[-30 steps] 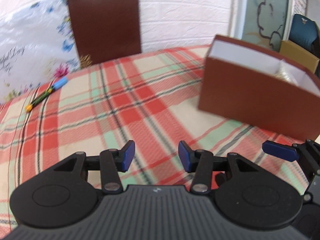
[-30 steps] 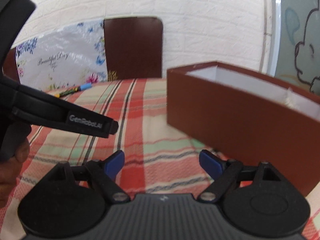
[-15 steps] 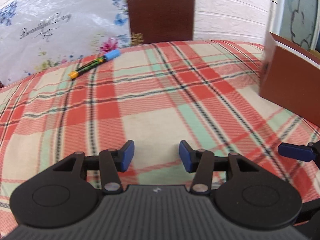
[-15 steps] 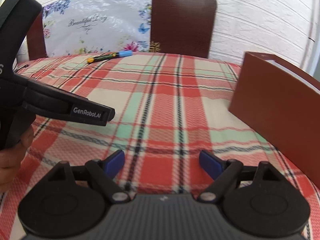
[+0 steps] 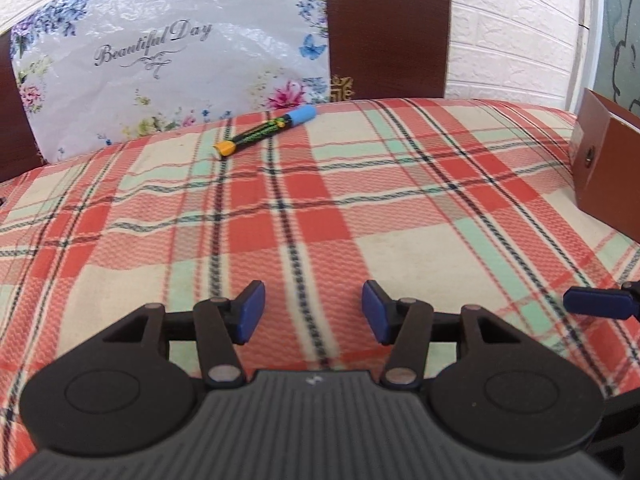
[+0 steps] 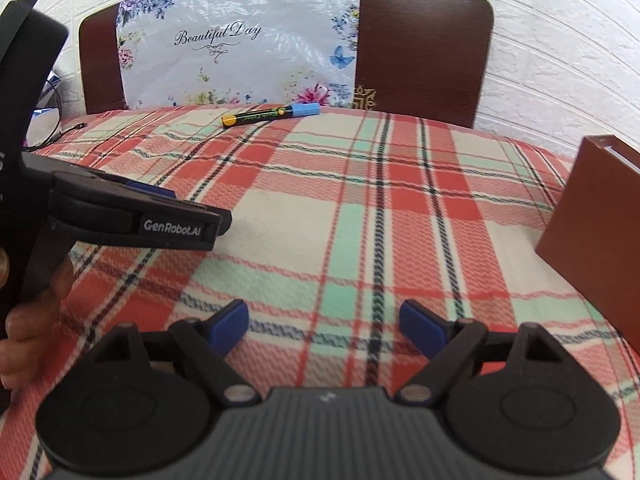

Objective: Organize objects
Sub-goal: 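Move the right gripper away from the box toward the blue-capped marker, then grasp the blue-capped marker with the right gripper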

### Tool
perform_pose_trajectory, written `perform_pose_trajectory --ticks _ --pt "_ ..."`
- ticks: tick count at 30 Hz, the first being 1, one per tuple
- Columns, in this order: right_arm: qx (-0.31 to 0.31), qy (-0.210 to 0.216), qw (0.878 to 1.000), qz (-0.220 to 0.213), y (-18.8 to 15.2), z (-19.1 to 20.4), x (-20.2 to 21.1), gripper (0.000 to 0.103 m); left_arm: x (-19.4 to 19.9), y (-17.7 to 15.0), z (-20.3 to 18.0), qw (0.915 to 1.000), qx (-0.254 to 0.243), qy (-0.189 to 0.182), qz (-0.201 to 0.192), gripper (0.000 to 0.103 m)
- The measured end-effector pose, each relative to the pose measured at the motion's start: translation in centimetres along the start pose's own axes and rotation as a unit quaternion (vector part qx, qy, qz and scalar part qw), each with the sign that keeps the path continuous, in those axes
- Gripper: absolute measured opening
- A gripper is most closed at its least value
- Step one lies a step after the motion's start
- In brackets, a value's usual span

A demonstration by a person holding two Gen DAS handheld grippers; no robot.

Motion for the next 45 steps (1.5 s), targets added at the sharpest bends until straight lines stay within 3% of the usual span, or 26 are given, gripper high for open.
perform_pose_trajectory --ticks 6,9,14,23,30,33,36,38,40,42,45 --pt "-0.001 0.02 1.0 0.001 1.7 1.7 -2.2 0.088 -0.5 -0.6 6.3 0.9968 0.003 0.078 -0.02 0.065" --pt "-0.002 0.028 1.0 -0.001 2.9 2.8 -3.7 0.089 -0.7 -1.0 10.4 0.9925 0.039 0.114 -0.022 0.066" --pt "0.013 0.04 0.999 -0.01 4.9 5.1 -6.3 0.089 -0.6 -1.8 14.3 0.9832 0.142 0.11 -0.034 0.066" --pt "0.021 0.07 0.997 -0.014 8.7 8.0 -10.7 0.094 -0.7 -2.1 14.1 0.9824 0.146 0.106 -0.05 0.071" --pt "-0.098 0.082 0.991 -0.035 14.9 7.4 -16.0 0.089 -0.8 -1.9 14.3 0.9803 0.16 0.1 -0.058 0.072" --pt "-0.146 0.068 0.986 -0.042 17.3 7.3 -18.4 0.09 -0.8 -1.8 14.5 0.9793 0.167 0.095 -0.063 0.073" --pt "-0.17 0.022 0.984 -0.04 18.8 7.0 -21.1 0.091 -0.8 -1.8 14.6 0.978 0.175 0.091 -0.067 0.073" --pt "-0.121 -0.011 0.992 -0.036 19.2 8.0 -22.2 0.081 -0.8 -1.7 14.7 0.9773 0.18 0.087 -0.07 0.074" --pt "-0.069 -0.01 0.997 -0.037 19.2 9.3 -22.2 0.042 -0.9 -1.7 14.8 0.9765 0.184 0.085 -0.072 0.074" --pt "-0.039 0.005 0.999 -0.035 18.7 10.2 -21.7 0.019 -0.9 -1.6 14.9 0.976 0.188 0.082 -0.074 0.074" --pt "-0.008 0.016 0.999 -0.037 17.1 10.4 -20.1 0.018 -0.9 -1.6 14.9 0.9753 0.192 0.078 -0.076 0.075"
Point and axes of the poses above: each gripper's, at about its wrist camera, not at the fingertips, and x roughly against the way its jaws point, z to its left, y to its top, the point moved 9 cm from there along -x, roughly the way its jaws point, and after that the axes turned 5 degrees about -x, right-handed, at the moved point
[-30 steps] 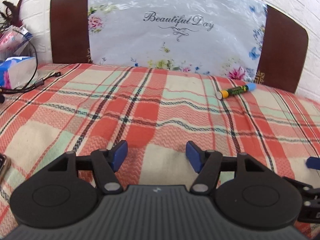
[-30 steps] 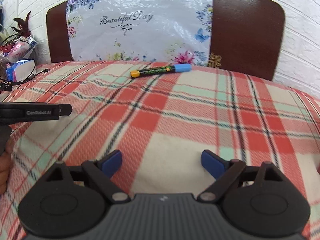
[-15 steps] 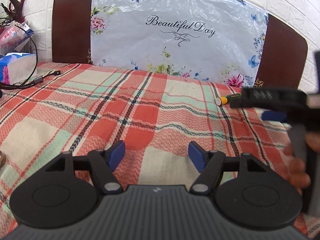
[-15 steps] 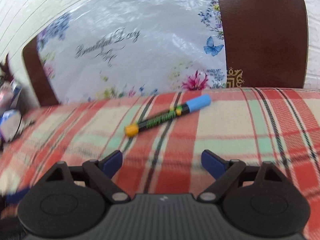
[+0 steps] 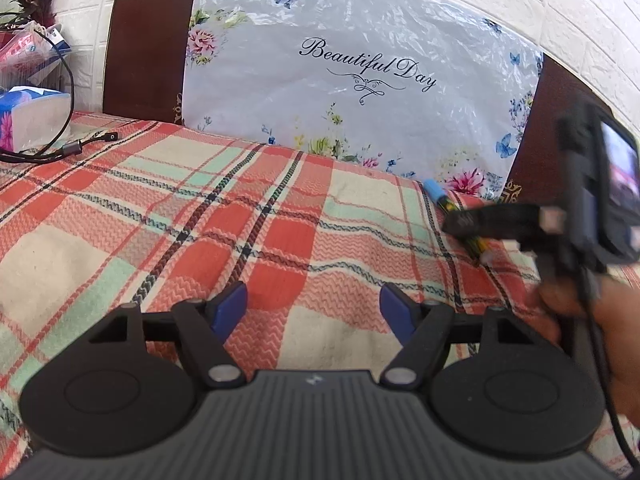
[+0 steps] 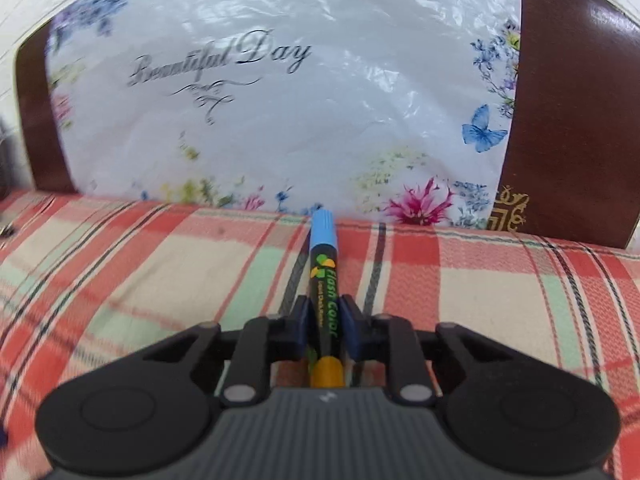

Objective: Organize objects
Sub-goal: 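Grasp the blue-capped marker with the right gripper, then pass the marker from the right gripper into the left gripper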

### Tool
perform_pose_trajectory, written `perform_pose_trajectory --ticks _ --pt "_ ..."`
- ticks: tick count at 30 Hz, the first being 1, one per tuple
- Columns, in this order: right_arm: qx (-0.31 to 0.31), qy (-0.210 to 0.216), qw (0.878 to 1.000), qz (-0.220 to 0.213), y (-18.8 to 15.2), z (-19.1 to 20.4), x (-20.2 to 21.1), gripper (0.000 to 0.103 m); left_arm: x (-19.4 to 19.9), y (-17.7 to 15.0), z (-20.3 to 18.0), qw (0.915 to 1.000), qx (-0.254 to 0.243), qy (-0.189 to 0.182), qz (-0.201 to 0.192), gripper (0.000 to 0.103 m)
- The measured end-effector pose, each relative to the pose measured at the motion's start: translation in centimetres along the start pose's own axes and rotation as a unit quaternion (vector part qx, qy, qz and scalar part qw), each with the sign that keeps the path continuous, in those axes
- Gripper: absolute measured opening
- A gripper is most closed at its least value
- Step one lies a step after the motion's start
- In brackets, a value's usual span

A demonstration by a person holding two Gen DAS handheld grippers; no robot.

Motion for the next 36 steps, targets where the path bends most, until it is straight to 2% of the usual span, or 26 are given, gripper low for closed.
perform_pose_trajectory --ticks 4,9,12,16,18,21,24,27,29,30,33,34,35,36 --pt "0.028 0.017 0.999 0.003 -3.2 -0.7 4.5 0.018 0.0 0.0 0.0 1.0 0.002 -0.003 -0.001 0.075" --pt "0.046 0.034 0.998 0.021 -9.1 -3.9 12.9 0.018 0.0 0.0 0.0 1.0 0.003 -0.006 -0.001 0.076" --pt "0.004 0.031 0.999 0.038 -12.5 -7.5 18.3 0.018 -0.1 0.0 -0.3 0.9999 -0.012 0.002 0.005 0.076" --pt "-0.052 0.02 0.998 0.042 -16.6 -11.9 24.5 0.018 0.5 -0.8 -2.7 0.9958 -0.078 0.025 0.04 0.076" --pt "-0.061 0.005 0.998 0.035 -18.2 -13.8 27.0 0.018 2.3 -1.9 -5.2 0.995 -0.08 -0.007 0.059 0.076" --pt "-0.038 -0.053 0.998 0.013 -19.5 -16.2 29.2 0.018 5.8 -4.2 -11.9 0.9863 -0.098 -0.097 0.091 0.076" --pt "0.009 -0.102 0.995 -0.011 -20.6 -17.8 30.5 0.024 8.7 -6.9 -19.1 0.9631 -0.108 -0.2 0.144 0.076" --pt "0.021 -0.101 0.994 -0.023 -21.3 -18.6 31.6 0.026 10.3 -8.8 -24.3 0.9426 -0.101 -0.253 0.193 0.076" --pt "0.028 -0.1 0.994 -0.031 -21.6 -18.8 32.0 0.027 10.6 -9.5 -26.5 0.9315 -0.087 -0.275 0.221 0.076" --pt "0.026 -0.098 0.994 -0.034 -21.7 -19.0 32.0 0.027 10.6 -9.8 -27.5 0.929 -0.079 -0.278 0.231 0.076" --pt "0.019 -0.085 0.995 -0.041 -21.8 -19.3 32.1 0.026 10.1 -10.1 -29.4 0.9278 -0.066 -0.272 0.247 0.075" --pt "0.016 -0.078 0.996 -0.042 -21.8 -19.4 32.1 0.019 10.0 -10.2 -29.8 0.9289 -0.065 -0.268 0.248 0.071" --pt "0.01 -0.065 0.997 -0.041 -21.8 -19.4 32.0 0.018 10.0 -10.3 -30.5 0.9295 -0.068 -0.265 0.248 0.06" --pt "0.002 -0.06 0.997 -0.041 -21.7 -19.5 31.9 0.018 9.9 -10.4 -31.0 0.9291 -0.076 -0.264 0.248 0.053"
Point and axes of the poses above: each gripper's, at about its wrist camera, not at the fingertips, and x roughly against the way its jaws point, z to its left, y to its top, the point moved 9 cm from there along -x, roughly the way its jaws point, and after that the axes turned 5 degrees about -x, right-handed, at the moved point
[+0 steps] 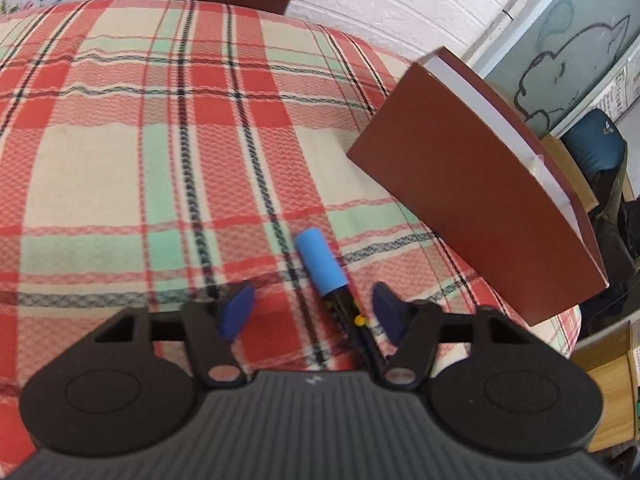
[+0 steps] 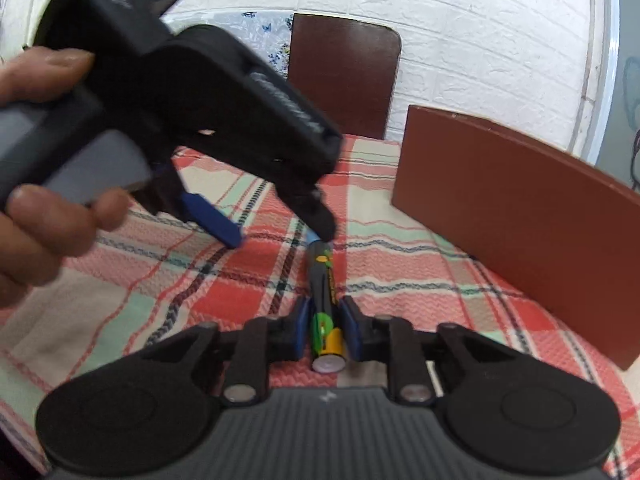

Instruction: Organize objects

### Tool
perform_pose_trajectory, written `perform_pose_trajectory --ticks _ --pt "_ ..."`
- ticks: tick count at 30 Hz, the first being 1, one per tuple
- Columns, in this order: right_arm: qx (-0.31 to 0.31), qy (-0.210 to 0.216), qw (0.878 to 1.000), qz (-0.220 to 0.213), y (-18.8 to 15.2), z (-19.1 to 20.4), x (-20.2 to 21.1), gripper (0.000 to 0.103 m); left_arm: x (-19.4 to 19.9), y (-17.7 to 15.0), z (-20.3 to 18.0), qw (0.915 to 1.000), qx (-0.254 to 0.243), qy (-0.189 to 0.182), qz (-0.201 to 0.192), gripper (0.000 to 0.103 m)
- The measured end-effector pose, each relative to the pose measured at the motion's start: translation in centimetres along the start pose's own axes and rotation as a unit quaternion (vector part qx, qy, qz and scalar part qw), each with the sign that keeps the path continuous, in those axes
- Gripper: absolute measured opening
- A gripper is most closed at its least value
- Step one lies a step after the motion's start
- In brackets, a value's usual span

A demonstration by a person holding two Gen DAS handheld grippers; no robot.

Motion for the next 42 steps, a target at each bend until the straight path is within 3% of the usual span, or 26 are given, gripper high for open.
perform_pose_trajectory --ticks 2,4,7,14,19,24,26,27,29,34,42 --pt "-0.027 0.018 0.999 0.002 0.4 -0.4 0.0 0.018 -0.5 0.1 -0.9 0.9998 -0.012 -0.009 0.01 0.028" --pt "-0.063 0.045 0.997 -0.003 0.9 -1.1 0.3 0.018 -0.4 0.6 -1.4 0.9996 0.0 -0.022 0.019 0.028" --pt "-0.06 0.034 0.997 -0.038 2.3 -2.1 1.3 0.018 1.3 3.0 -3.6 0.9988 -0.016 -0.047 -0.003 0.028" --pt "-0.065 -0.036 0.984 -0.16 9.2 -7.7 4.3 0.018 3.4 10.6 -13.2 0.9854 -0.12 -0.087 -0.084 0.027" --pt "-0.081 -0.103 0.974 -0.186 12.3 -13.7 3.7 0.018 -0.8 12.9 -18.4 0.9777 -0.163 -0.108 -0.077 0.026" --pt "-0.108 -0.146 0.973 -0.142 12.2 -18.3 0.5 0.02 -5.4 12.9 -19.7 0.9764 -0.195 -0.071 -0.06 0.028" --pt "-0.119 -0.158 0.973 -0.118 11.6 -19.6 -1.1 0.029 -6.3 12.9 -19.1 0.9762 -0.205 -0.034 -0.062 0.028" --pt "-0.131 -0.154 0.972 -0.118 11.4 -19.9 -1.3 0.041 -6.3 12.9 -18.6 0.9759 -0.208 -0.023 -0.061 0.028" --pt "-0.144 -0.155 0.97 -0.121 10.9 -20.4 -0.4 0.041 -5.5 12.6 -17.9 0.9742 -0.216 -0.019 -0.065 0.032" --pt "-0.16 -0.154 0.964 -0.145 10.2 -19.7 2.0 0.044 -2.2 12.1 -16.3 0.9645 -0.244 0.03 -0.097 0.046" --pt "-0.207 -0.128 0.957 -0.159 8.9 -17.4 6.4 0.054 2.1 9.1 -14.0 0.9533 -0.27 0.073 -0.114 0.058"
Point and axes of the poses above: each gripper's, at about its wrist camera, not at the fingertips, and x roughly against the way its jaws point, z to its left, y to its top, the point moved 9 cm from there along -x, roughly the way its jaws point, and after that the axes turned 5 degrees about -x, right-handed, at the moved point
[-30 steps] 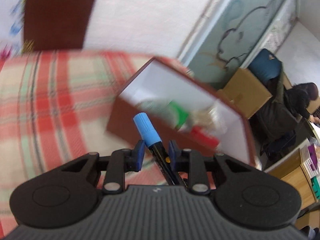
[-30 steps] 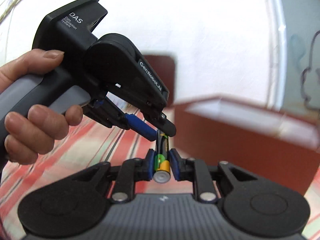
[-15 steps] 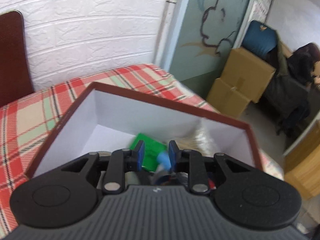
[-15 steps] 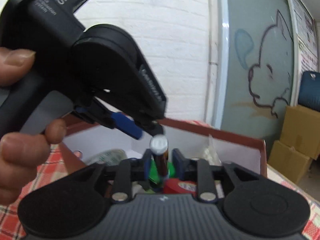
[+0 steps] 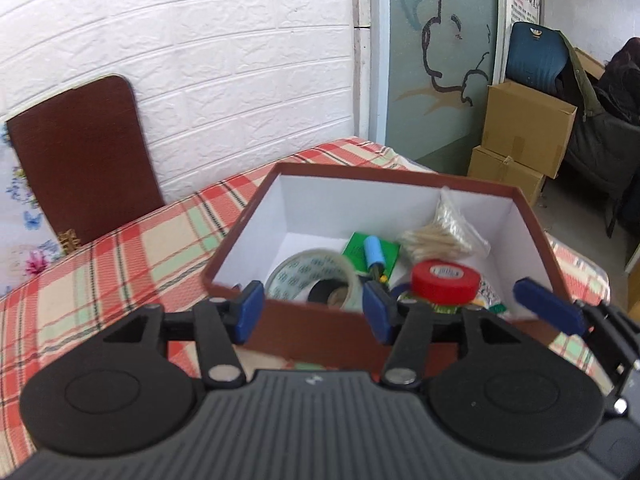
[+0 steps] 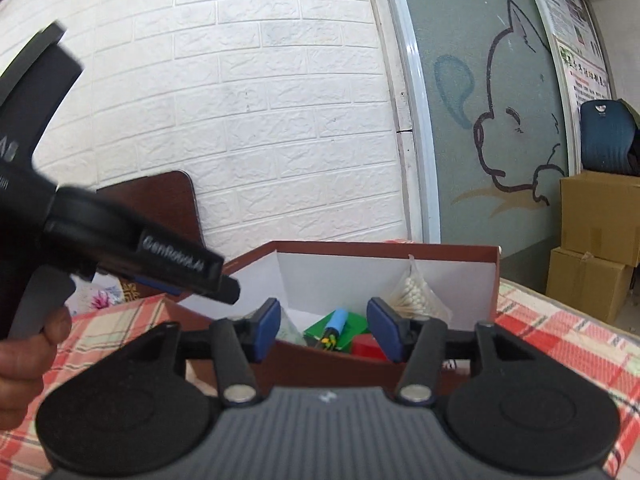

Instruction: Organize objects

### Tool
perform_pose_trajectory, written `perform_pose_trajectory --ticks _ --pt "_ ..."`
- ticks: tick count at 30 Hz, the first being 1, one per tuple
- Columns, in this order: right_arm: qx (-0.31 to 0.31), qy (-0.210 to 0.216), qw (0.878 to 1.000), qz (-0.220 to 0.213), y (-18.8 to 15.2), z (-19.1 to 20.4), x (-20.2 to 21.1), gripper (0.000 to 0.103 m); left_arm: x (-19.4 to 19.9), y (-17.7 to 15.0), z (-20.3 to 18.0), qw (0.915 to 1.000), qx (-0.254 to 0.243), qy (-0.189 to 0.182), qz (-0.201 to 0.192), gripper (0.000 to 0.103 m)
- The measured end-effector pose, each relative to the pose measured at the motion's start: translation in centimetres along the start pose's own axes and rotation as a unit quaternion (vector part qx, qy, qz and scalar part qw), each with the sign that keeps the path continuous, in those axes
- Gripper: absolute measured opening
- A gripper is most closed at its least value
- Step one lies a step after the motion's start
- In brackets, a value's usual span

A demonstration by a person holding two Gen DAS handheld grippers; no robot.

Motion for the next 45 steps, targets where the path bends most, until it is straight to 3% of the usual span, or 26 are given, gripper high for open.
perform_pose_trajectory --ticks 5,7,11,13,18,23,29,40,45 --pt "-0.026 0.013 1.0 0.008 -1.1 1.2 3.6 0.061 2.5 -2.7 1.6 0.9996 0.007 0.026 0.007 0.067" --pt "-0.04 0.02 0.999 0.013 -1.4 1.5 4.4 0.077 3.3 -3.9 2.3 0.9992 0.012 0.035 0.012 0.071" --pt "-0.07 0.03 0.997 0.024 -1.9 2.0 5.9 0.086 4.9 -6.1 3.3 0.9984 0.02 0.051 0.016 0.092" --pt "-0.089 0.039 0.994 0.039 -2.2 2.3 6.4 0.096 5.7 -7.1 3.6 0.9981 0.024 0.055 0.015 0.097" --pt "-0.137 0.037 0.988 0.067 -3.4 2.7 7.3 0.103 7.3 -9.3 4.3 0.9973 0.027 0.066 0.016 0.103" --pt "-0.158 0.025 0.983 0.085 -4.9 3.2 7.9 0.103 8.4 -11.6 4.8 0.9964 0.033 0.075 0.02 0.103" --pt "-0.138 0.0 0.986 0.094 -5.6 4.5 8.2 0.103 8.3 -13.8 5.4 0.9938 0.028 0.09 0.059 0.103" --pt "-0.102 -0.054 0.989 0.09 -6.1 5.2 8.1 0.103 9.1 -16.0 5.9 0.9933 0.031 0.094 0.06 0.103" --pt "-0.091 -0.051 0.989 0.101 -6.6 5.5 7.6 0.103 9.0 -16.5 5.4 0.9922 0.01 0.106 0.065 0.103"
Point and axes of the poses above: each gripper's, at about its wrist camera, not at the fingertips, and x roughly against the way its jaws point, z to its left, y to its top, the point moved 9 cm from there along -x, roughly the way its jaws point, and after that the axes turned 5 degrees about -x, right-handed, at the moved point
